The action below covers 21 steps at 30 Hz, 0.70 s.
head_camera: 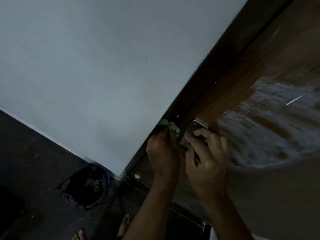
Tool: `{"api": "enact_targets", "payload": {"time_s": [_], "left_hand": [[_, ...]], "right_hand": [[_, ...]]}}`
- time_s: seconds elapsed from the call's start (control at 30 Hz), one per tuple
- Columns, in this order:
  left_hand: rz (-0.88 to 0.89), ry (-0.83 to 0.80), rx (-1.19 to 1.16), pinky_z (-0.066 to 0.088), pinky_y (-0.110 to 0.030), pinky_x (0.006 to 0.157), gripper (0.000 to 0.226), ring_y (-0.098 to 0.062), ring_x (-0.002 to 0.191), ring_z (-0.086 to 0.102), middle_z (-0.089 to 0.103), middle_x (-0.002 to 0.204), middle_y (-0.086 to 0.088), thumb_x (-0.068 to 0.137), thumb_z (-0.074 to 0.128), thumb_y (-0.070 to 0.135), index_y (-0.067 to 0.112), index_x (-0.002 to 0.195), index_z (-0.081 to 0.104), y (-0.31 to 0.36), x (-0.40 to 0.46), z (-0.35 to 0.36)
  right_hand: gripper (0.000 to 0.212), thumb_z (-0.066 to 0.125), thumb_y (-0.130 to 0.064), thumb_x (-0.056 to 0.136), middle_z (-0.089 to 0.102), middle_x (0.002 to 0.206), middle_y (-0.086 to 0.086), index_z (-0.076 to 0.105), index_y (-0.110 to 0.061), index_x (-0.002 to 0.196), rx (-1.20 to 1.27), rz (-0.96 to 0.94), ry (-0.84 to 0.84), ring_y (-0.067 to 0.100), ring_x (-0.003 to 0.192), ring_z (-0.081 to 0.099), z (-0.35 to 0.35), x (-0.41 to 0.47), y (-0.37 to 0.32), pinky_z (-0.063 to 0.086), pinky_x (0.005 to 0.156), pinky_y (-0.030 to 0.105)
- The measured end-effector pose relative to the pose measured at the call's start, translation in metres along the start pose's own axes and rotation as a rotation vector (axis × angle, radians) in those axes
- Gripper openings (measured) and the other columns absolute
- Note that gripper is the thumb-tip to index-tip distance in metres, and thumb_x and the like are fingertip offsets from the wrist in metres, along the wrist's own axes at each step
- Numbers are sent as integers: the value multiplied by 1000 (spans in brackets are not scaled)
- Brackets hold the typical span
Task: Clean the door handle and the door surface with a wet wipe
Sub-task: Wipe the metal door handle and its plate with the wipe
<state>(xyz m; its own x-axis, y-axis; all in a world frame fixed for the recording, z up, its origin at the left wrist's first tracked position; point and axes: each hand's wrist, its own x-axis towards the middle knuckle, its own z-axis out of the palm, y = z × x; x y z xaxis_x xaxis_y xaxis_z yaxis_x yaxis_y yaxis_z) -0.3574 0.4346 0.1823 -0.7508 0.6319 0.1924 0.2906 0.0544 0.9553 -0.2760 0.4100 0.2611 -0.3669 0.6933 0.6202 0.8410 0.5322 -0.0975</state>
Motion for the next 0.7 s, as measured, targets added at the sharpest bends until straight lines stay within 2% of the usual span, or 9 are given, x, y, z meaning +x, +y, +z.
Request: {"api": "enact_targets", "payload": {"time_s": [0.13, 0.2, 0.3, 0.37, 0.43, 0.5, 0.53, 0.6, 0.7], "left_hand": [[-108, 27, -54, 57, -41, 74, 15, -32, 77, 70, 75, 84, -16, 89, 69, 12, 0, 88, 78, 1, 0, 2], [-37, 57, -40, 56, -42, 79, 16, -33, 82, 70, 75, 88, -20, 88, 69, 10, -4, 89, 77, 6, 1, 5], [105, 99, 22, 53, -29, 88, 16, -29, 91, 68, 75, 98, -19, 83, 75, 5, -4, 96, 77, -3, 0, 8], [74, 41, 69, 53, -29, 88, 16, -29, 90, 67, 74, 98, -19, 82, 78, 4, -4, 96, 77, -18, -9, 3], [-38, -36, 115, 57, -39, 78, 12, -33, 83, 68, 74, 90, -20, 84, 76, 6, -4, 91, 78, -32, -19, -2], [-123, -77, 106, 54, -35, 73, 12, -34, 78, 67, 73, 85, -19, 88, 72, 8, -3, 88, 78, -36, -20, -2], [-136, -78, 99, 50, -30, 70, 13, -33, 74, 66, 72, 82, -18, 89, 70, 9, -2, 86, 77, -34, -17, 0], [-136, -75, 89, 42, -27, 61, 18, -30, 64, 63, 70, 73, -15, 90, 67, 6, 0, 75, 74, -28, -10, 4], [-135, -102, 31, 47, -38, 60, 24, -32, 63, 59, 65, 73, -17, 93, 60, 7, -1, 72, 67, -23, -13, 9]], "right_hand": [[20, 64, 8, 85, 72, 102, 20, 80, 1, 95, 37, 15, -1, 40, 86, 66, 3, -4, 0, 51, 74, 53], [20, 65, 8, 85, 72, 103, 20, 80, 1, 96, 55, 25, 6, 40, 87, 66, 3, -4, 1, 51, 76, 52], [21, 65, 8, 85, 71, 103, 20, 80, 1, 97, 82, 61, 22, 38, 89, 65, 3, -5, 2, 51, 76, 51], [21, 64, 8, 86, 71, 103, 20, 80, 1, 98, 96, 72, 36, 37, 88, 65, 4, -8, 2, 50, 77, 49], [21, 63, 8, 88, 70, 102, 19, 80, 1, 97, 107, 71, 36, 35, 88, 66, 4, -11, 2, 48, 87, 37], [21, 61, 7, 89, 70, 101, 18, 79, 1, 98, 123, 66, 27, 31, 90, 65, 5, -15, 2, 38, 95, 19], [22, 60, 7, 90, 70, 101, 18, 79, 1, 98, 131, 65, 23, 29, 92, 63, 7, -16, 3, 39, 93, 19], [23, 58, 6, 93, 70, 102, 18, 79, 1, 99, 138, 64, 4, 26, 96, 60, 11, -22, 3, 47, 85, 29], [27, 52, -2, 97, 70, 102, 18, 80, 1, 98, 170, 73, 22, 26, 97, 60, 12, -26, 4, 49, 83, 36]]}}
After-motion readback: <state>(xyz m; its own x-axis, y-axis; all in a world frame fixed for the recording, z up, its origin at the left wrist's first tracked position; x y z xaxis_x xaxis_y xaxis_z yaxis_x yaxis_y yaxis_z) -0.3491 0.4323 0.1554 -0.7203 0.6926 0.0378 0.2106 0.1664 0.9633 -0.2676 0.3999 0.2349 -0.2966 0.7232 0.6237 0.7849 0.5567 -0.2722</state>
